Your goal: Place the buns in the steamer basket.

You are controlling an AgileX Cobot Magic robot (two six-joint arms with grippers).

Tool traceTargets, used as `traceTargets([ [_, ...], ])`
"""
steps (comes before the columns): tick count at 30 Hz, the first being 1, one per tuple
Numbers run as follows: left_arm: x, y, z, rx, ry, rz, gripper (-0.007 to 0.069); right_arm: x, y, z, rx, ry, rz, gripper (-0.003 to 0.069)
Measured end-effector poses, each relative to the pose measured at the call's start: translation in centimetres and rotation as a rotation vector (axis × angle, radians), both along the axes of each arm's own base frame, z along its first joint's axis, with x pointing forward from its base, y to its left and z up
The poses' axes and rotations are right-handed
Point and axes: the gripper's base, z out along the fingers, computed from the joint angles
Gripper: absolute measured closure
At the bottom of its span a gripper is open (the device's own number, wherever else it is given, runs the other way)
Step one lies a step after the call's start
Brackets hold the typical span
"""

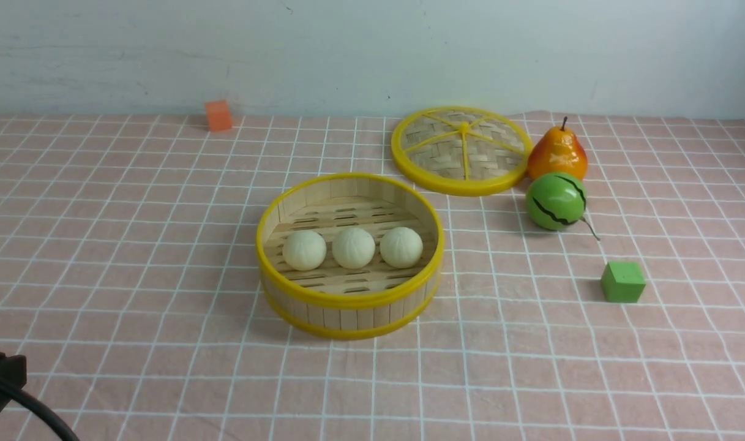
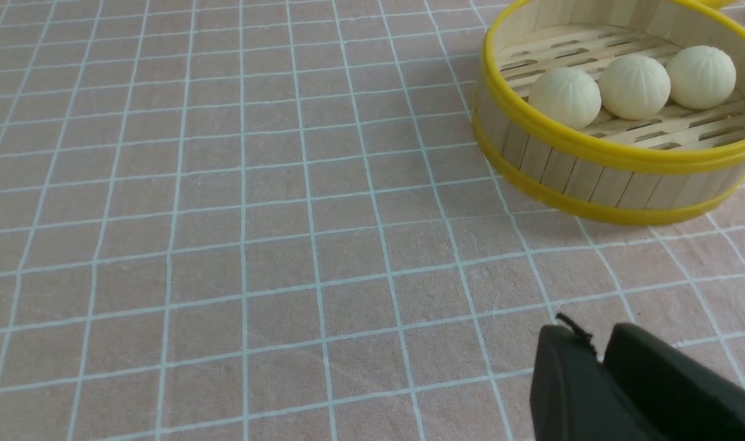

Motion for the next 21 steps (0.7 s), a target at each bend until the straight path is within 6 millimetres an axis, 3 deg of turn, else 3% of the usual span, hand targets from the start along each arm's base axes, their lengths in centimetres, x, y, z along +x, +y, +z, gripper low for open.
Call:
traceTargets([
  [14,0.0,0.0,0.0,0.0,0.0,0.0,0.0524,0.0,0.0,0.0,0.001,0.0,0.0,0.0651],
  [21,-2.3,0.8,-3.8,-0.107,-0.136,0.03,0.0516,0.0,0.0,0.0,0.001,0.001,0.0,0.0645],
])
